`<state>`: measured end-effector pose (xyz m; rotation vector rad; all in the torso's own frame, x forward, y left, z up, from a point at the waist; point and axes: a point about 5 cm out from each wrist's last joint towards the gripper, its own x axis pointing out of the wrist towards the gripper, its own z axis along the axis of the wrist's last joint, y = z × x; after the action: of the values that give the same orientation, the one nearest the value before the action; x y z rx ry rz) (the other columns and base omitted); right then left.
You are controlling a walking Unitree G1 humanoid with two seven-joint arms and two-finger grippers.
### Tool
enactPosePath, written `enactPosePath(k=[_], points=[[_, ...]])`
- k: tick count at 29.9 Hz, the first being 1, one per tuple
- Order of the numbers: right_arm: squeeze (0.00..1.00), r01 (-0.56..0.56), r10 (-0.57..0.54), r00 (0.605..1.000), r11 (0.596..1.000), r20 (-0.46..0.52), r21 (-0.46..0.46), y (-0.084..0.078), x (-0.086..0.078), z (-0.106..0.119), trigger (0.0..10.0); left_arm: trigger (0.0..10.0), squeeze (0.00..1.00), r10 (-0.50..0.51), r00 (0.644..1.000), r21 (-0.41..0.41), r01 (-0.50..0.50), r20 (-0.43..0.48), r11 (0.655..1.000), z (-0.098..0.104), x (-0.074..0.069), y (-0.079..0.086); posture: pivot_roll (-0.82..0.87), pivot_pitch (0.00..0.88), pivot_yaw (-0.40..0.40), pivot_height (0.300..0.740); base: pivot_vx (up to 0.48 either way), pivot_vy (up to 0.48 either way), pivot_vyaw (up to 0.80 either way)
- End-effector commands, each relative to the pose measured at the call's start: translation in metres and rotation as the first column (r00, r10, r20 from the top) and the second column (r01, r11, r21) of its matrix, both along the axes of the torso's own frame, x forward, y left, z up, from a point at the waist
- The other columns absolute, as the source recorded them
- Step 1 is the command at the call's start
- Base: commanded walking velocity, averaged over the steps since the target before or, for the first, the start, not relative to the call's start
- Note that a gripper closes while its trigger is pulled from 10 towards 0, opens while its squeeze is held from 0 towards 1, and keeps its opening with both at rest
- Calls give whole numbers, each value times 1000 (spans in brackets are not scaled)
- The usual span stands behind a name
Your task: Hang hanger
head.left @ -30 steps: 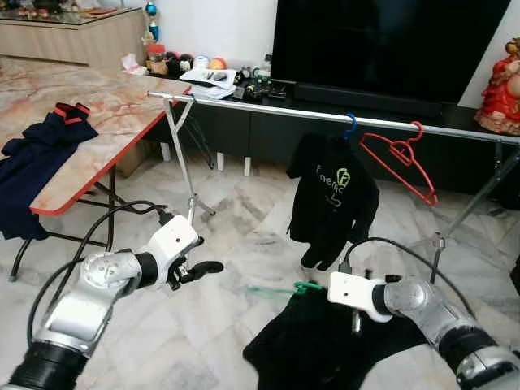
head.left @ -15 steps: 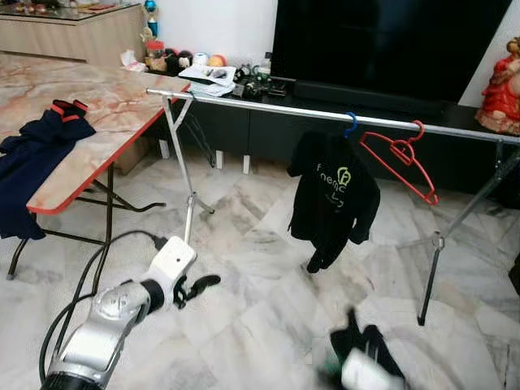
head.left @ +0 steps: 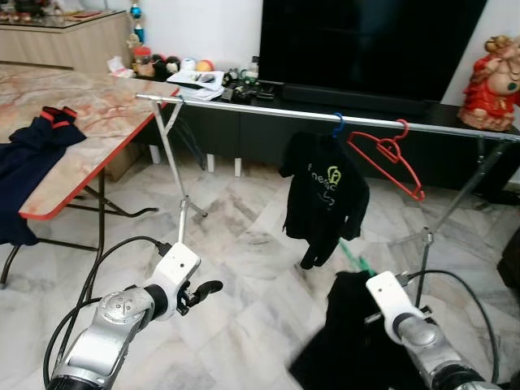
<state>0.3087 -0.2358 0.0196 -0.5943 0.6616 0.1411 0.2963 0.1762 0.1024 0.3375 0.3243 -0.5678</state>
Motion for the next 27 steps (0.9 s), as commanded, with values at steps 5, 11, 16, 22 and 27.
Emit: enactPosePath(k=[5, 11, 16, 22, 27], points=[[0, -426, 384, 867, 902, -317, -72, 20, -19, -21, 0, 10000, 0, -50, 996, 16, 52, -75, 999, -8, -6, -1, 121, 30, -71, 740, 0, 0, 0], [0, -480, 457, 871, 869, -178, -118, 31, 28, 31, 0, 10000, 0, -33, 994, 54, 39, -103, 998, -23, -6, 0, 115, 30, -76, 740, 0, 0, 0], [0, -569, 568, 822, 811, -52, -135, 60, 62, 81, 0, 10000, 0, 42, 992, 39, -38, -122, 999, -35, 1, -2, 110, 27, -80, 740, 0, 0, 0], [0, -681, 685, 727, 727, 33, -87, 95, 74, 113, 0, 10000, 0, 115, 986, 32, -112, -119, 993, -47, 8, -8, 107, 26, -87, 740, 0, 0, 0], [0, -781, 782, 616, 622, 95, -56, 123, 77, 135, 0, 10000, 0, 216, 973, 4, -216, -80, 976, -51, 17, -11, 102, 24, -95, 740, 0, 0, 0]])
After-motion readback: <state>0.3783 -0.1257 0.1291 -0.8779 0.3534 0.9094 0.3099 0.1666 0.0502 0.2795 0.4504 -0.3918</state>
